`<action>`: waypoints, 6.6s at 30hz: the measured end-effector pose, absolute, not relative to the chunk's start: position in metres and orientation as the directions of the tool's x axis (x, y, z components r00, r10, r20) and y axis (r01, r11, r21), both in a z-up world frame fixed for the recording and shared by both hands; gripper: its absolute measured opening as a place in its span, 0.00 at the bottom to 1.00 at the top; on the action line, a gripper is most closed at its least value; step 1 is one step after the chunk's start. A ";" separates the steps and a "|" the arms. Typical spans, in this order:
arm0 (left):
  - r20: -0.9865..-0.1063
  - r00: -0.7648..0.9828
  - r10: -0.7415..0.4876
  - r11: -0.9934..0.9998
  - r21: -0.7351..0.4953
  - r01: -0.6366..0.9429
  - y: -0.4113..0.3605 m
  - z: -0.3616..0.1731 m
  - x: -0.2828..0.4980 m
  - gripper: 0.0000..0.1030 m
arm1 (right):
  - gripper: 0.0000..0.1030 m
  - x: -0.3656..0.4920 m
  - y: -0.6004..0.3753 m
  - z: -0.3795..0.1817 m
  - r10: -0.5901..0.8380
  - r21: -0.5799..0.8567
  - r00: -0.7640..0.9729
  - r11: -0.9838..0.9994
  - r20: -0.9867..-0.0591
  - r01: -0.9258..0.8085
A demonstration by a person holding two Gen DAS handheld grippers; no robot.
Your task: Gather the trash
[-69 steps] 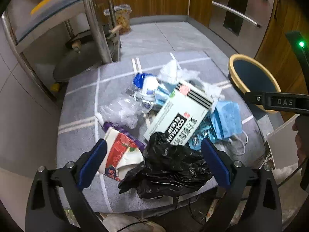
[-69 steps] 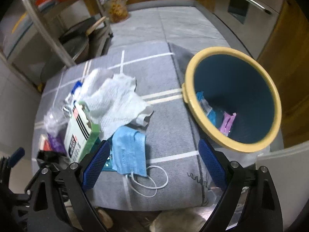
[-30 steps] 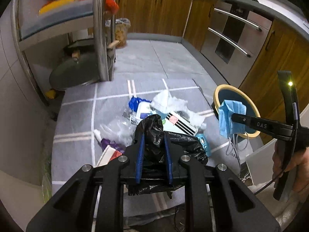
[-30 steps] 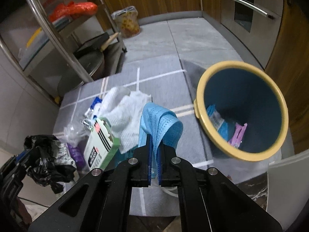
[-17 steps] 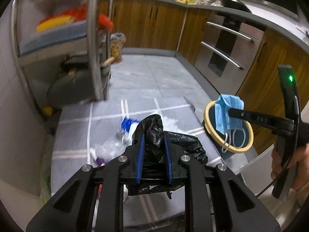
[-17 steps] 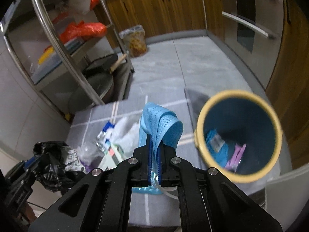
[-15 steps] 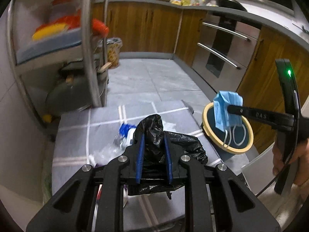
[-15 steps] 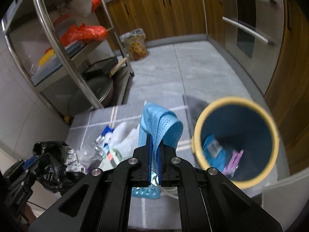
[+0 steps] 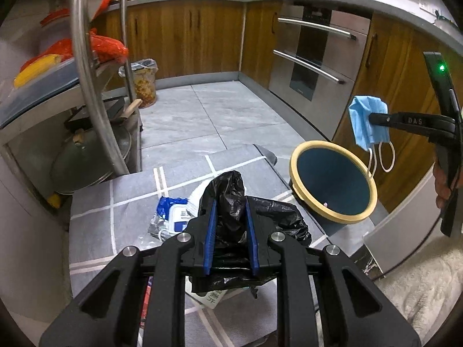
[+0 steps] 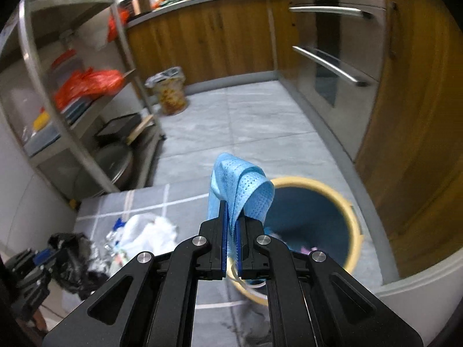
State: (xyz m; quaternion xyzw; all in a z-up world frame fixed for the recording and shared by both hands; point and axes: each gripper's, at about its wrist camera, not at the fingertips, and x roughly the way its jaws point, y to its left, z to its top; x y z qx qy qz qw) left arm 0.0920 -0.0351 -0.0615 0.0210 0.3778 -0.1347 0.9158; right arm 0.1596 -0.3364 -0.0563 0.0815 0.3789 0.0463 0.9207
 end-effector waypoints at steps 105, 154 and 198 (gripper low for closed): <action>-0.684 0.727 -0.051 0.994 -0.107 -0.031 0.071 -0.050 0.062 0.94 | 0.95 0.133 -0.248 -0.048 0.076 0.008 0.787 0.996 -0.612 -0.089; -0.962 0.263 -0.070 0.997 -0.060 0.045 0.088 -0.200 0.120 0.26 | 0.95 0.205 -0.161 -0.123 0.199 0.133 0.537 0.978 -0.820 -0.160; -0.904 0.426 0.020 0.997 0.049 0.056 0.062 -0.153 0.067 0.85 | 0.95 0.193 -0.189 -0.126 0.239 0.210 0.495 0.971 -0.835 -0.115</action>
